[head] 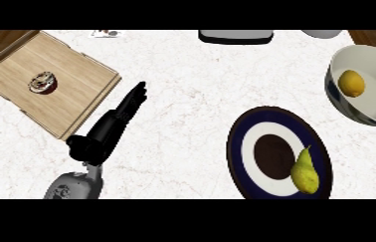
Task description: Pick the lemon from the plate and place it in the bowl
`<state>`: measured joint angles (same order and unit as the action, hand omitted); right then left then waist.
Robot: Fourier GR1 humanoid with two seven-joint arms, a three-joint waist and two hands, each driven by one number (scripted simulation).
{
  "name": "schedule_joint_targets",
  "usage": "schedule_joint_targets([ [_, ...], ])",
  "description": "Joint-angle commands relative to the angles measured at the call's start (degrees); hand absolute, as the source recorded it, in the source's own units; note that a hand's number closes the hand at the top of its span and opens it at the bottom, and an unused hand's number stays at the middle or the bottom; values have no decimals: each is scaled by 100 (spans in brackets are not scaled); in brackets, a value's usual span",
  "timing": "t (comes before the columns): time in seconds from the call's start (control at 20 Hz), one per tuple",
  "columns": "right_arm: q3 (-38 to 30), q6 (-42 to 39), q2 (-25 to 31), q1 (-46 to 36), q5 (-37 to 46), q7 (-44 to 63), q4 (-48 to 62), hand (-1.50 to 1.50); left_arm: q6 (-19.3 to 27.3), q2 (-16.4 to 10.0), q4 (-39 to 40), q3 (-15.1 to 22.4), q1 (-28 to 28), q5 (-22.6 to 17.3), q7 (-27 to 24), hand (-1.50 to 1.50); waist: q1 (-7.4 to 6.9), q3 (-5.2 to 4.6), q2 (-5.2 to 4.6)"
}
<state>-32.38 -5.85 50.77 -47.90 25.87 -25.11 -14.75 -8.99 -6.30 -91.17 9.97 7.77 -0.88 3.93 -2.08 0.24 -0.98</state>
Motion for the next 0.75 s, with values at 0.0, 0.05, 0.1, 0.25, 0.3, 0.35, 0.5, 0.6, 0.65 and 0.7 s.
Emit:
schedule_joint_targets([
  [0.0, -417, -148, 441, 24, -333, 61, 353, -150, -154, -70, 199, -188, 249, -170, 42, 0, -1, 6, -33],
  [0.05, -571, -157, 552, 225, -455, -94, 437, -150, -59, -30, -13, -66, 142, -45, 43, 0, -25, 18, -42],
  [0.1, -689, -245, 672, 474, -561, -339, 471, -150, -78, -72, -112, -43, 4, -44, 106, 0, 9, 21, -23],
  [0.25, -920, -751, 1055, 795, -777, -536, 630, -150, 61, 3, -135, -47, 50, 43, 98, 0, 61, 29, -19],
  [0.3, -948, -853, 1201, 960, -794, -632, 650, -150, -138, -157, -211, -85, -134, -62, 20, 0, 43, 28, -13],
  [0.35, -1015, -898, 1194, 998, -855, -746, 661, -150, 80, 112, -14, 60, -14, 85, 15, 0, 85, 43, -50],
  [0.5, -1014, -951, 1173, 1206, -843, -870, 713, -150, -106, -42, 107, -134, 90, -85, -28, 0, 10, 45, -75],
  [0.6, -1007, -1258, 1142, 1467, -846, -1113, 767, -150, 173, 187, 33, 87, 42, 176, -2, 0, 52, 52, -57],
  [0.65, -1066, -1484, 1253, 1604, -904, -1191, 813, -150, 103, 99, -74, 6, 11, 86, 36, 0, 66, 56, -39],
  [0.7, -1129, -1625, 1362, 1727, -961, -1328, 812, -150, 55, 58, -14, -35, -36, 48, -7, 0, 117, 62, -41],
])
